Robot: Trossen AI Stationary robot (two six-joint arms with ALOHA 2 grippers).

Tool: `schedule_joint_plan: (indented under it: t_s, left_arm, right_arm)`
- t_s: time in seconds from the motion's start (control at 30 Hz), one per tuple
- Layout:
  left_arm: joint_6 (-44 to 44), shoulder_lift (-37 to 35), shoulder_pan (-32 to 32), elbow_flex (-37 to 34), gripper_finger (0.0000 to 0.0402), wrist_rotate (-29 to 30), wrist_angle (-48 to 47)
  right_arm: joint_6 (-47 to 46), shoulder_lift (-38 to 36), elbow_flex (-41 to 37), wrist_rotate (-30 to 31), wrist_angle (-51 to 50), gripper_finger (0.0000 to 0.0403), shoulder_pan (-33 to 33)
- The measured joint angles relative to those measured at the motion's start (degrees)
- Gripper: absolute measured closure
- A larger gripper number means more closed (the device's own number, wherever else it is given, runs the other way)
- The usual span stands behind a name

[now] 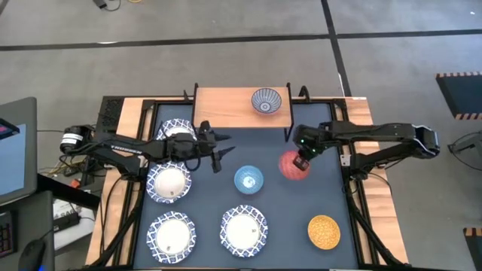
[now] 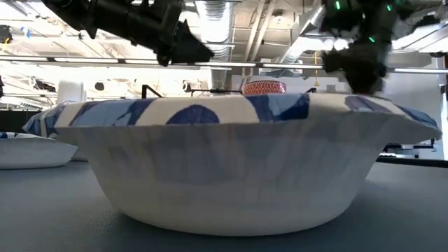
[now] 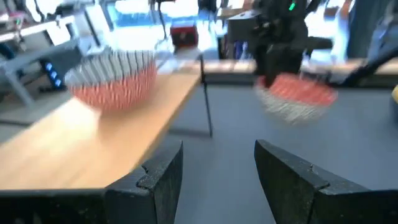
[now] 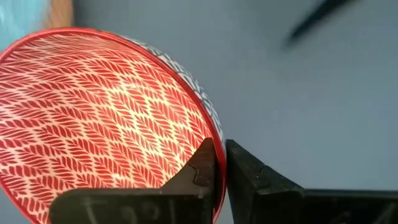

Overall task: Place and stack bowls onto a shelf
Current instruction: Stack the red patterned bowl on top of the dark blue patterned bowl on the shelf

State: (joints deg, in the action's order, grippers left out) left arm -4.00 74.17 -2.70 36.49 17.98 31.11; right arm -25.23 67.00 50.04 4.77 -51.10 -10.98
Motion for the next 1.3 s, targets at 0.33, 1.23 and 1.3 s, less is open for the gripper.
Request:
schedule_joint_plan:
  t_s: [0.33, 1.23, 1.3]
  left_arm:
    - [-2.53, 0.66, -0.64, 4.00, 0.0217, -4.61, 4.30]
    - [-24.46, 16.98, 1.02, 32.60, 0.0248, 24.52, -12.50]
    - [-24.48, 16.96, 1.02, 32.63, 0.0266, 25.35, -12.50]
  right_arm:
    - [6.43, 0.46, 5.09, 10.63, 20.90, 0.0360, 4.68]
    - [28.52, 2.34, 4.92, 35.78, 50.41, 0.0358, 8.20]
    - [29.23, 2.92, 4.98, 36.60, 51.45, 0.0358, 8.48]
